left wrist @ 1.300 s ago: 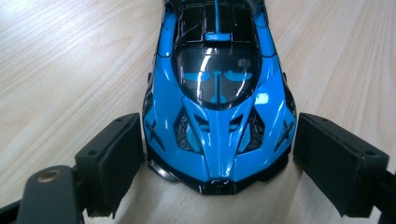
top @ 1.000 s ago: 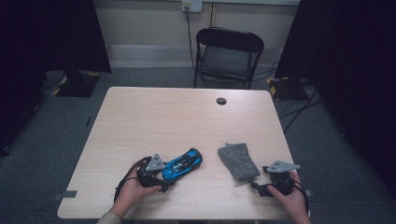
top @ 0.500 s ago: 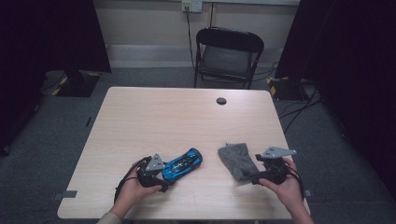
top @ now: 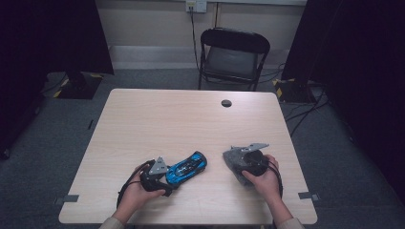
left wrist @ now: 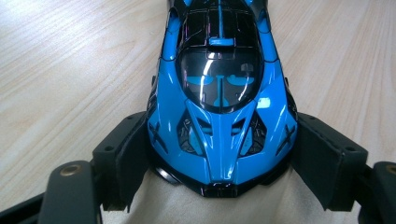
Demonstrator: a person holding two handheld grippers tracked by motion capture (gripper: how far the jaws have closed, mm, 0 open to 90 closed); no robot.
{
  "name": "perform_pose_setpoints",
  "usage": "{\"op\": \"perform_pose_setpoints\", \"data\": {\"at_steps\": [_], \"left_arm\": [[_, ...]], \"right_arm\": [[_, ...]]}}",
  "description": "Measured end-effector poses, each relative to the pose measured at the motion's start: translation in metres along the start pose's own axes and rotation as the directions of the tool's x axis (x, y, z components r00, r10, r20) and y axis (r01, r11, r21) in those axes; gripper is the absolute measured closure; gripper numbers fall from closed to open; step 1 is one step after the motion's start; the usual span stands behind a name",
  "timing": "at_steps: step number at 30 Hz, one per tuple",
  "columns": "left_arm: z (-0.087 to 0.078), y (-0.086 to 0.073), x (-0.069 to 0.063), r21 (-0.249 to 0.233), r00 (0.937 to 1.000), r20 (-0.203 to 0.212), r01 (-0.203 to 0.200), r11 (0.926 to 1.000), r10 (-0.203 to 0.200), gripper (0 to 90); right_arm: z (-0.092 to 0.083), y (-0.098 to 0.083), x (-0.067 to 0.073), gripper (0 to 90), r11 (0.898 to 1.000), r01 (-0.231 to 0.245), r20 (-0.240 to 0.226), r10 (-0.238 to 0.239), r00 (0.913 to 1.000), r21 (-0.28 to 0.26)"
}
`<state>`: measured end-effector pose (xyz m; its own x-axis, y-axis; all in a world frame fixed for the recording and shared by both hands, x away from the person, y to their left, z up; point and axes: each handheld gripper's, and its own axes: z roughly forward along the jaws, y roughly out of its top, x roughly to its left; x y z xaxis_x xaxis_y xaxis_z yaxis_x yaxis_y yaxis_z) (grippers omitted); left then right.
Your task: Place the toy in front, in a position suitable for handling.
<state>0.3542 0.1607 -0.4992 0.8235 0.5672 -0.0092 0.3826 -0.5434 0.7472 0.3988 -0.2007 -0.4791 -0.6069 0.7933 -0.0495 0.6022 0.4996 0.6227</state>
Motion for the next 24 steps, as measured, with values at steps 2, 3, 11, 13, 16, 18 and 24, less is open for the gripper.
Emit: {"op": "perform_pose_setpoints", "data": {"at_steps": [2,3,11,13,16,18,24], "left_arm": [[0.000,0.000,0.000,-0.001,1.0000,0.000,0.000,1.0000,0.000,23.5],[0.000,0.000,0.000,-0.001,1.0000,-0.001,0.000,1.0000,0.000,23.5],[0.000,0.000,0.000,-0.002,1.0000,-0.001,0.001,1.0000,-0.001,23.5],[0.000,0.000,0.000,-0.002,1.0000,-0.001,0.001,1.0000,-0.001,23.5],[0.000,0.000,0.000,-0.001,1.0000,-0.001,0.000,1.0000,0.000,23.5],[0.000,0.000,0.000,-0.002,1.0000,-0.001,0.000,1.0000,0.000,23.5],[0.000,0.000,0.000,-0.001,1.0000,-0.001,0.000,1.0000,0.000,23.5]], "right_arm": [[0.000,-0.001,0.003,47.3,1.000,0.017,0.022,-0.017,0.9996,-0.001],[-0.001,-0.001,0.004,52.7,1.000,0.023,0.030,-0.023,0.9993,-0.001],[-0.005,-0.001,-0.002,75.2,1.000,0.014,0.008,-0.014,0.9999,0.014],[-0.008,0.003,-0.003,77.0,1.000,0.008,-0.022,-0.007,0.9997,0.023],[-0.015,0.010,0.001,77.2,1.000,0.028,-0.054,-0.027,0.9982,0.013],[-0.028,0.025,0.017,77.3,0.996,0.088,-0.106,-0.090,0.9902,-0.031],[-0.037,0.049,0.054,77.3,0.983,0.156,-0.224,-0.175,0.9589,-0.098]]}}
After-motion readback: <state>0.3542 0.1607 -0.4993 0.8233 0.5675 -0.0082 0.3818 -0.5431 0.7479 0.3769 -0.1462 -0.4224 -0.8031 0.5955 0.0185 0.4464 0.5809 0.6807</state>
